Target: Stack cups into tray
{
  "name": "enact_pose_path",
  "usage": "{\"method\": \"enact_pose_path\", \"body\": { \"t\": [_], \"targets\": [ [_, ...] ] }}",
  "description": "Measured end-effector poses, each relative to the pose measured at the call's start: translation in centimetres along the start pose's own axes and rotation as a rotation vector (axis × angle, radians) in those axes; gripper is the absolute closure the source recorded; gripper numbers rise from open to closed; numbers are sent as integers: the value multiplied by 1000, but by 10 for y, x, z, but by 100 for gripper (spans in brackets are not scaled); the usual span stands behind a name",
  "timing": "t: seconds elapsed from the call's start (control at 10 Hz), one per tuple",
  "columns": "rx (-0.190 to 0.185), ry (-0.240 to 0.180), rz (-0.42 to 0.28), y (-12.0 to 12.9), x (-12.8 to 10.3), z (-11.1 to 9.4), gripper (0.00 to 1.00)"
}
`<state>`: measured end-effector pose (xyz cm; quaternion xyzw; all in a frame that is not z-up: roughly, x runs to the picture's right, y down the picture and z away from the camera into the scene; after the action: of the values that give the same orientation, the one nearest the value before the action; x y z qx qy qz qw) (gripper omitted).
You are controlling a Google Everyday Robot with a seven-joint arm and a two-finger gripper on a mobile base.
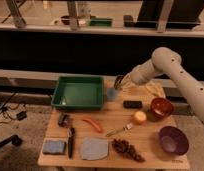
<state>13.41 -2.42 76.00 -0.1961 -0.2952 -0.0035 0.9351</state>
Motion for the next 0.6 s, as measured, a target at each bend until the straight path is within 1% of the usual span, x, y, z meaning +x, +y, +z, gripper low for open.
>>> {"method": "enact_pose_path", "body": {
  "t": [0.3, 0.6],
  "targets": [
    [-15, 3, -23, -2, -7, 13, 87],
    [-35, 8, -54, 1, -18, 33, 87]
  ]
}}
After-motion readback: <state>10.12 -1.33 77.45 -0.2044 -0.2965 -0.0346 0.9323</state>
